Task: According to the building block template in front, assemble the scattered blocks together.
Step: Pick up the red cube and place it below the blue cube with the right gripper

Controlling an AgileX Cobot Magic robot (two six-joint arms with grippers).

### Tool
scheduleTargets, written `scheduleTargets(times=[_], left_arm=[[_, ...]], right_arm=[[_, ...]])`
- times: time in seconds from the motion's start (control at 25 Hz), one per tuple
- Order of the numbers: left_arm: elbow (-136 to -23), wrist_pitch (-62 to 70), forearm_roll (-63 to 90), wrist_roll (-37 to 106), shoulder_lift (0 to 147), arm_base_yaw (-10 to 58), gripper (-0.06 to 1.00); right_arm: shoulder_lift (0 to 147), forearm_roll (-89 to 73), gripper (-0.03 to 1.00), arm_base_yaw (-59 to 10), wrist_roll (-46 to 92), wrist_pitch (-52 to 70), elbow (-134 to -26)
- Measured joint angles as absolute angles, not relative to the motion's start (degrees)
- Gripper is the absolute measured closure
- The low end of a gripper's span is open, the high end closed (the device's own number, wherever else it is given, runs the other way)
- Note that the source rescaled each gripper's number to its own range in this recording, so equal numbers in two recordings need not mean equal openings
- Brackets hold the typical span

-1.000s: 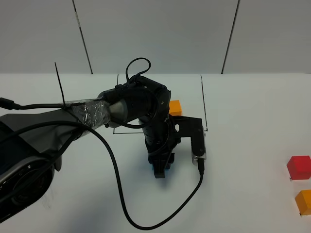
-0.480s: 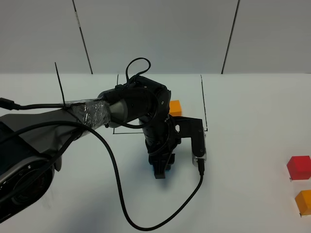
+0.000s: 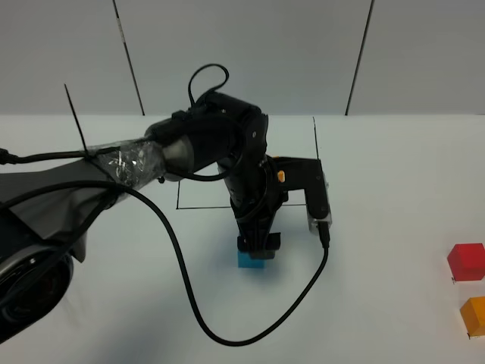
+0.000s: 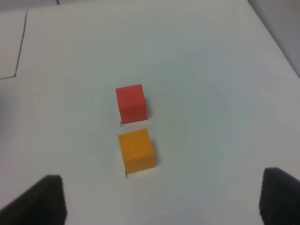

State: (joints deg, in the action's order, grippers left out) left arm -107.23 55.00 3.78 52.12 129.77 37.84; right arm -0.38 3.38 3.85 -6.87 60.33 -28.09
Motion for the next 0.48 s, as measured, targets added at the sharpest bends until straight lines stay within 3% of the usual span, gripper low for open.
scheduleTargets(times=[0.2,0.48], left_arm=[[-109.95,57.35,-1.81,36.74,123.8,37.84,-0.02],[-110.09,67.85,-24.36,4.29,115.68,35.78,0.1]], right_arm=[[-0.38,3.38,0.1,3.85,-6.87,60.33,-28.09],[-0.38,3.38,0.1,3.85,-6.87,60.33,-28.09]])
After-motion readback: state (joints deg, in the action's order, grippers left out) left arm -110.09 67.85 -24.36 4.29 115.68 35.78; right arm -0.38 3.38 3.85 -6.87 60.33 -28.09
